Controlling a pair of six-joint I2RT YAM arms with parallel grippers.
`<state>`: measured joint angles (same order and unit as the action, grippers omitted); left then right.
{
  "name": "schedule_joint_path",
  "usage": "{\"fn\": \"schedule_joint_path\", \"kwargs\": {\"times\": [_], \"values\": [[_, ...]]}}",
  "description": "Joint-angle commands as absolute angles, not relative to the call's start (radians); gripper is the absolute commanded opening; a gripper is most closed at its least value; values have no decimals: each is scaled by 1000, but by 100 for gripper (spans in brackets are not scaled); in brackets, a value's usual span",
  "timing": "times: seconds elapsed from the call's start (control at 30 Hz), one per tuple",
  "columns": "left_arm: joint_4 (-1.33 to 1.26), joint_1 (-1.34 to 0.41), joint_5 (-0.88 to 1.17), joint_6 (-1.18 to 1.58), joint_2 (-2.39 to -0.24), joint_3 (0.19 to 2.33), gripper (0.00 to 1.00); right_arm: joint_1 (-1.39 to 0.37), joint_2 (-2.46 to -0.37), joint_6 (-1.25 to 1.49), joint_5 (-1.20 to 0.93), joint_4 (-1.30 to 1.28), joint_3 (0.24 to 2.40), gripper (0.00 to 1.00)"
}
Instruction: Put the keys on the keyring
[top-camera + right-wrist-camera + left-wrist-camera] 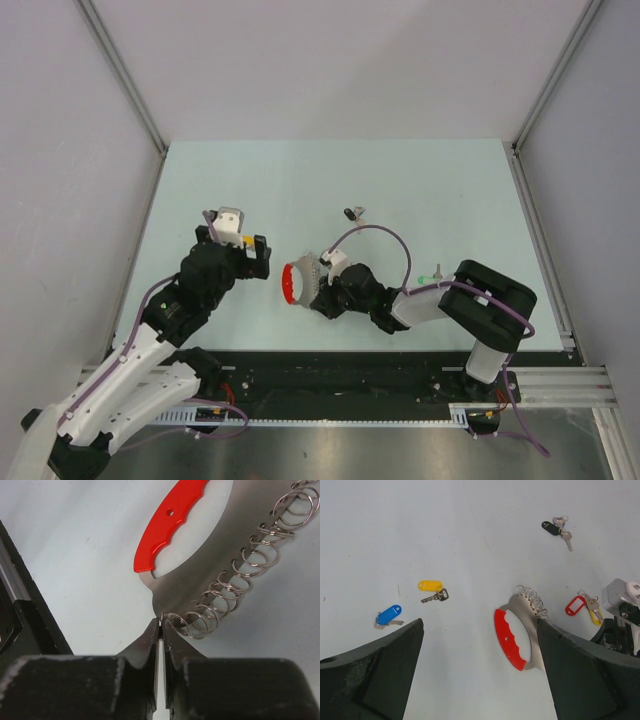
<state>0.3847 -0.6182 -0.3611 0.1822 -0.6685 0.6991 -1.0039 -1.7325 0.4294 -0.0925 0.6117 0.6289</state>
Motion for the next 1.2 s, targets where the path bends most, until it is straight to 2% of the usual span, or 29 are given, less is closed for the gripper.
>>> {"fn": "schedule_joint_path", "kwargs": {"times": [0.0,0.23,0.5,0.8,1.07,1.17], "values": [[348,-611,-279,134,-667,695,100,-1008,-1680,378,-109,641,655,3],[313,-612,-109,83,-673,670,100,-967,-1534,278,-167,598,657,0],[281,-611,129,31,-684,666,100,-881,-1382,155,-354,577,657,0],[143,-611,349,3,-584,632,99,-779,-1204,80,-486,592,669,0],[103,-611,586,-97,-730,732,98,-738,-1121,20,-638,465,732,0],[133,-609,678,-161,-805,788,95,-736,-1103,3,-672,425,744,0]]}}
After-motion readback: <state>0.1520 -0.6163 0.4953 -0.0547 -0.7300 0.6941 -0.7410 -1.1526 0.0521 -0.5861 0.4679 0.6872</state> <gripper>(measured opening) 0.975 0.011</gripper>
